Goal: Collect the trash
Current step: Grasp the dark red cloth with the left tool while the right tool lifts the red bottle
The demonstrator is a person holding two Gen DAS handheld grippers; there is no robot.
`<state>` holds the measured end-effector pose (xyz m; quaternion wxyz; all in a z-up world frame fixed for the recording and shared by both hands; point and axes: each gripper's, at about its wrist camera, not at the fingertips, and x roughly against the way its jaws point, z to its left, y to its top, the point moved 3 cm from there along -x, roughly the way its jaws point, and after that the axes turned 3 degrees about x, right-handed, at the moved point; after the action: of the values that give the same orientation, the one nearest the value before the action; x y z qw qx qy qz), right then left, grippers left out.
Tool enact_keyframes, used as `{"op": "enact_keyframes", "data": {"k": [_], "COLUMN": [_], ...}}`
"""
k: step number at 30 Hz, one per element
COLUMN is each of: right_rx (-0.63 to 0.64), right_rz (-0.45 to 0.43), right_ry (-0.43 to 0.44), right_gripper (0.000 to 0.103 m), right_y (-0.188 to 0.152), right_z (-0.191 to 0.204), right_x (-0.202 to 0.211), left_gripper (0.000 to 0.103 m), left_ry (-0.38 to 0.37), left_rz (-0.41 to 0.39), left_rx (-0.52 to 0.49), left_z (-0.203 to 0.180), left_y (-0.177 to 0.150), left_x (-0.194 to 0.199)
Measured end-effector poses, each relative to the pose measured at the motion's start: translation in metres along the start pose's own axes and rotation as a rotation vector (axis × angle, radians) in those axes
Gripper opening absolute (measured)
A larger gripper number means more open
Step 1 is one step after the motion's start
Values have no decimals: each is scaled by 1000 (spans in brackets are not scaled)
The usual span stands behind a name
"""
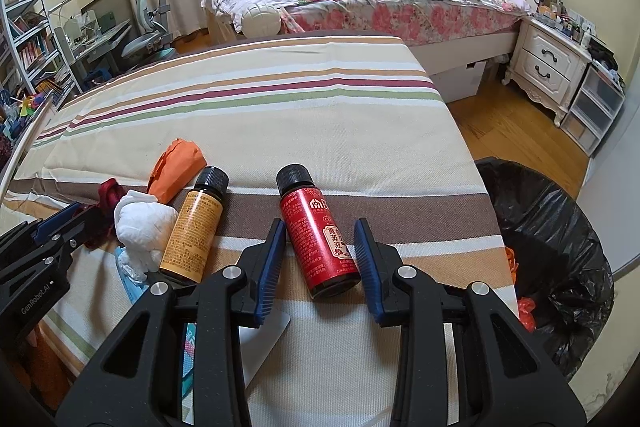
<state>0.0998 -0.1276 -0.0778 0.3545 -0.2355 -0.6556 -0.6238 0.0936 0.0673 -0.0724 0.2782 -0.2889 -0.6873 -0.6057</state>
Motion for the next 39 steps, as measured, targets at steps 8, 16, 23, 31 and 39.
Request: {"op": "enact_keyframes", "data": {"k": [8, 16, 23, 31, 39], "right_rx": [-2, -1, 1, -6, -10], "right_rz": [-1, -1, -3, -3, -12], "right_ry": [2, 1, -1, 9, 12], "right_gripper": [34, 34, 34, 23, 23], "right_y": [0, -1, -1, -1, 5], "right_z": [0, -1, -2, -3, -4], "right_x": [0, 0, 0, 0, 4], "left_gripper": [61, 67, 44, 30, 28], "left_ry": [14, 34, 26, 23, 34], "left_rz": [-7, -1, 39, 10, -25], "left_rx": [27, -88, -132, -62, 0], "left_z": [7, -3, -7, 3, 9], "left_y": [0, 8, 0, -1, -2], "left_x": [9, -3, -12, -5, 5]}}
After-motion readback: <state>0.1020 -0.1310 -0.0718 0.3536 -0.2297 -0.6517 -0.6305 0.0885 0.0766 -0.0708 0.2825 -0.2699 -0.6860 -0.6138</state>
